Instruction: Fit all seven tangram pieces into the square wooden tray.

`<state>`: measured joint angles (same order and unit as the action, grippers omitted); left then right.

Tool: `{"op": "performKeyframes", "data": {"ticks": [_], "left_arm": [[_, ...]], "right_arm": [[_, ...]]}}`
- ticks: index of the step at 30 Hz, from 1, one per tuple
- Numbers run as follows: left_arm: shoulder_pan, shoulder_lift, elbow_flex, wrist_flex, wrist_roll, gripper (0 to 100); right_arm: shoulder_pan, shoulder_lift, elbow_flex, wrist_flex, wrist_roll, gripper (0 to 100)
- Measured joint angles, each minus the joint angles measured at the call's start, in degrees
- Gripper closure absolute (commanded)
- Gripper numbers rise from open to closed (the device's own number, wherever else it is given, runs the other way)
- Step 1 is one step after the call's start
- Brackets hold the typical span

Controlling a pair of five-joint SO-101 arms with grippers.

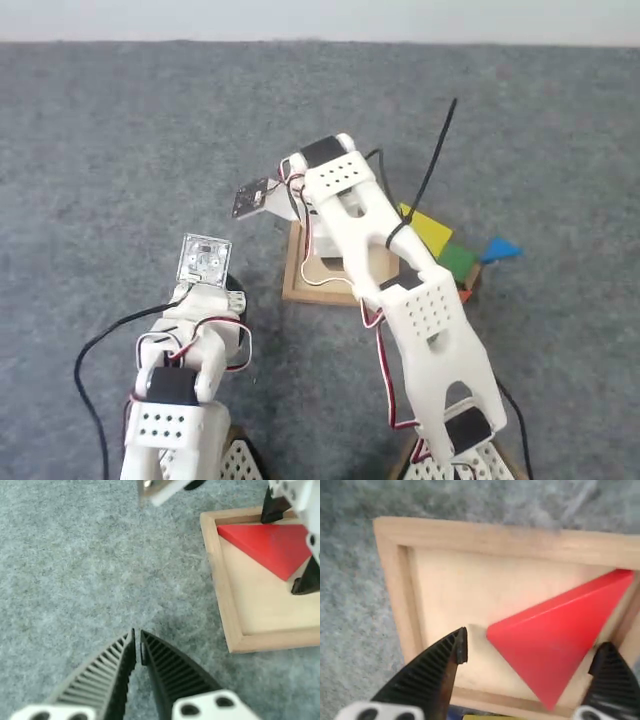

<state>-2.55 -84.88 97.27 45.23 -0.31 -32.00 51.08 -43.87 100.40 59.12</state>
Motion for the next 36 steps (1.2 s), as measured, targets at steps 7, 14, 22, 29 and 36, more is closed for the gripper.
{"op": "performKeyframes", "data": {"ticks": [7, 14, 22, 29, 36], "left_arm": [[0.00, 0.00, 0.00, 0.00, 0.00, 98], [0.09, 0.00, 0.00, 0.00, 0.00, 98], [0.09, 0.00, 0.00, 0.00, 0.00, 98], [0.09, 0.00, 0.00, 0.00, 0.00, 98], [0.09, 0.00, 0.00, 0.00, 0.00, 98]], "right_arm": [[5.45, -9.76, 0.00, 0.00, -3.43, 60.4], [11.87, -26.02, 0.79, 0.00, -10.81, 60.4], [14.33, -48.53, 23.65, -3.52, -15.38, 60.4], [18.29, -51.96, 53.98, -20.66, -14.86, 60.4], [18.73, -45.71, 62.07, -33.49, -35.78, 60.4]]}}
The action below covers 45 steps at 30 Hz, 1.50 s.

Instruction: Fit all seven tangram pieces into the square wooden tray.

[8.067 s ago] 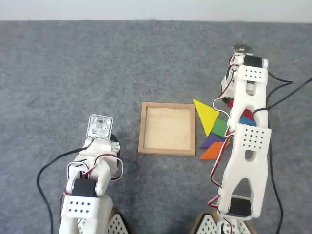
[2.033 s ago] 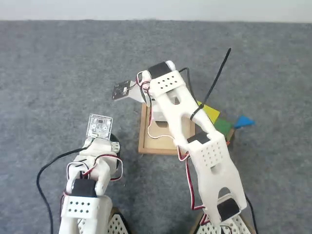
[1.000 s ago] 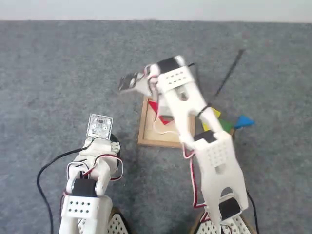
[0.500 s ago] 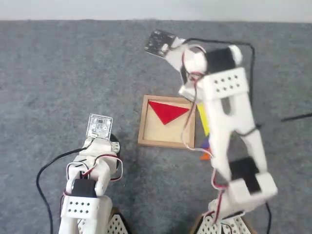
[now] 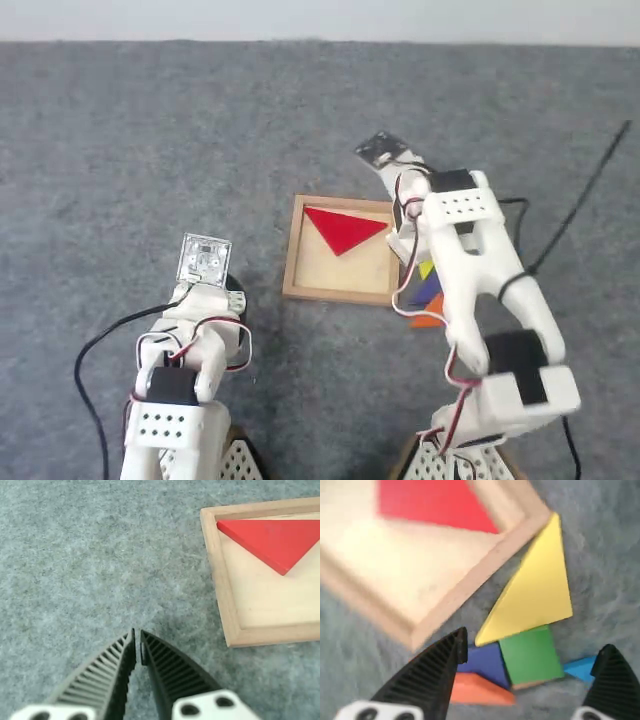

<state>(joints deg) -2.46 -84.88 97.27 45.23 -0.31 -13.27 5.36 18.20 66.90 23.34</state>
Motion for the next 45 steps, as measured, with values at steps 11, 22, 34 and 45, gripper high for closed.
{"op": "performKeyframes", "data": {"ticks": [11, 22, 34, 45], "left_arm": [[0.00, 0.00, 0.00, 0.00, 0.00, 98], [0.00, 0.00, 0.00, 0.00, 0.00, 98], [0.00, 0.00, 0.00, 0.00, 0.00, 98], [0.00, 0.00, 0.00, 0.00, 0.00, 98]], "right_arm": [[3.25, 19.16, -10.55, -2.20, -10.29, 60.4], [3.08, 21.36, -13.98, -1.41, -6.86, 60.4], [3.08, 21.36, -14.15, -1.41, -4.66, 72.5], [3.25, 21.36, -14.15, -1.32, -4.66, 73.2]]}}
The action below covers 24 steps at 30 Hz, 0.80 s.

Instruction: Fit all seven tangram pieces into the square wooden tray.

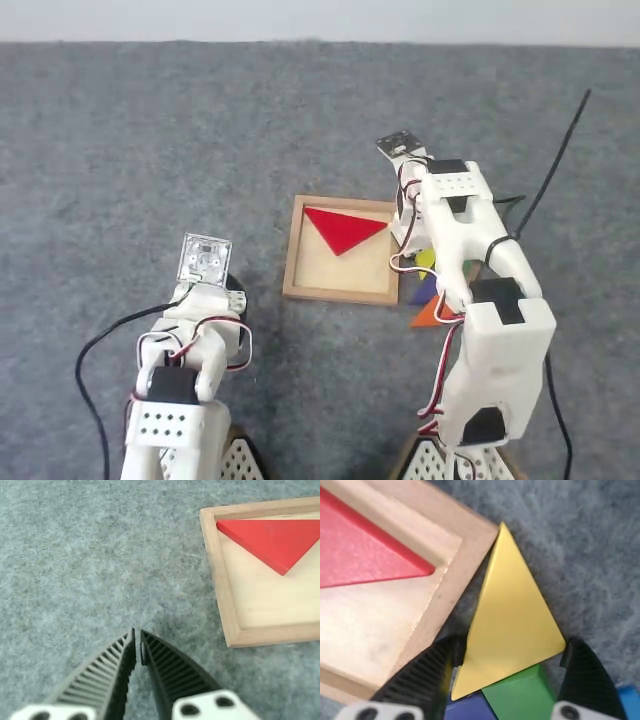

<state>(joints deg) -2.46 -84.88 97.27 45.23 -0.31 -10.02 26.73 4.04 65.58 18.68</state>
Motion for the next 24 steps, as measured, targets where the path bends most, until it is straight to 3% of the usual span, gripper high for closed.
{"op": "performKeyframes", "data": {"ticks": [18, 24], "left_arm": [[0.00, 0.00, 0.00, 0.00, 0.00, 98], [0.00, 0.00, 0.00, 0.00, 0.00, 98]], "right_arm": [[1.93, -18.55, 8.70, 0.79, -1.05, 72.7], [0.53, -19.60, 9.05, 0.18, -1.23, 61.0]]}}
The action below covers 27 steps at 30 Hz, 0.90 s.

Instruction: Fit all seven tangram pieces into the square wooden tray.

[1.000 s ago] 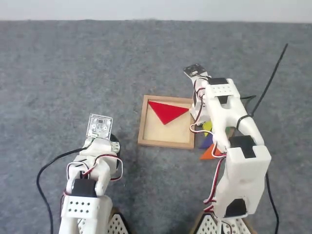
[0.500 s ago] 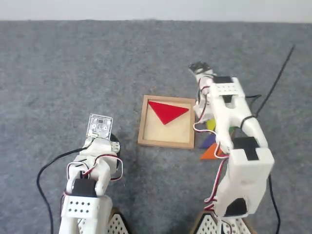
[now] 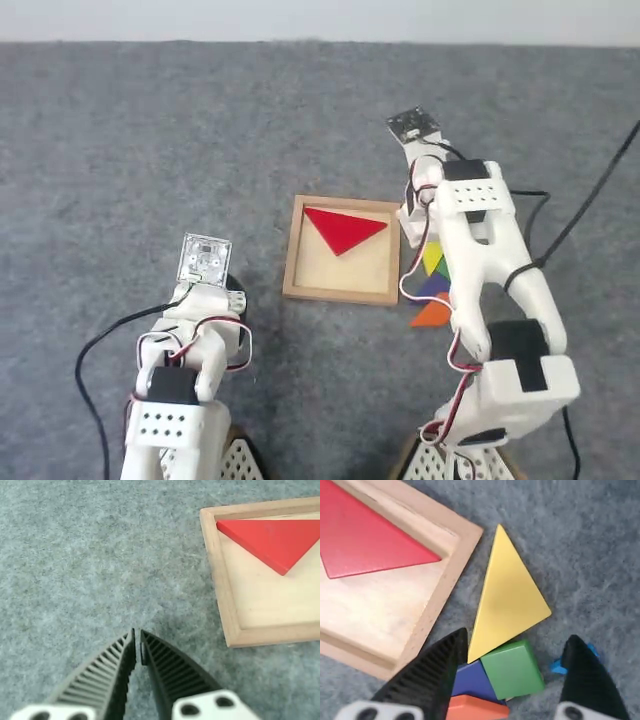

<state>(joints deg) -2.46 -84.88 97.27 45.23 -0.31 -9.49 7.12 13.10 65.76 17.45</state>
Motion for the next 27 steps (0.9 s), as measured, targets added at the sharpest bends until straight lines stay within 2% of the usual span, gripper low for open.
{"op": "performKeyframes", "data": {"ticks": [6, 13, 27], "left_arm": [[0.00, 0.00, 0.00, 0.00, 0.00, 98], [0.00, 0.00, 0.00, 0.00, 0.00, 98], [0.00, 0.00, 0.00, 0.00, 0.00, 98]], "right_arm": [[-0.26, 10.02, -1.14, -2.29, 1.76, 65.6], [-0.26, 20.04, -10.11, -1.58, 1.85, 65.7], [0.18, 23.91, -16.00, 2.73, 0.70, 65.9]]}}
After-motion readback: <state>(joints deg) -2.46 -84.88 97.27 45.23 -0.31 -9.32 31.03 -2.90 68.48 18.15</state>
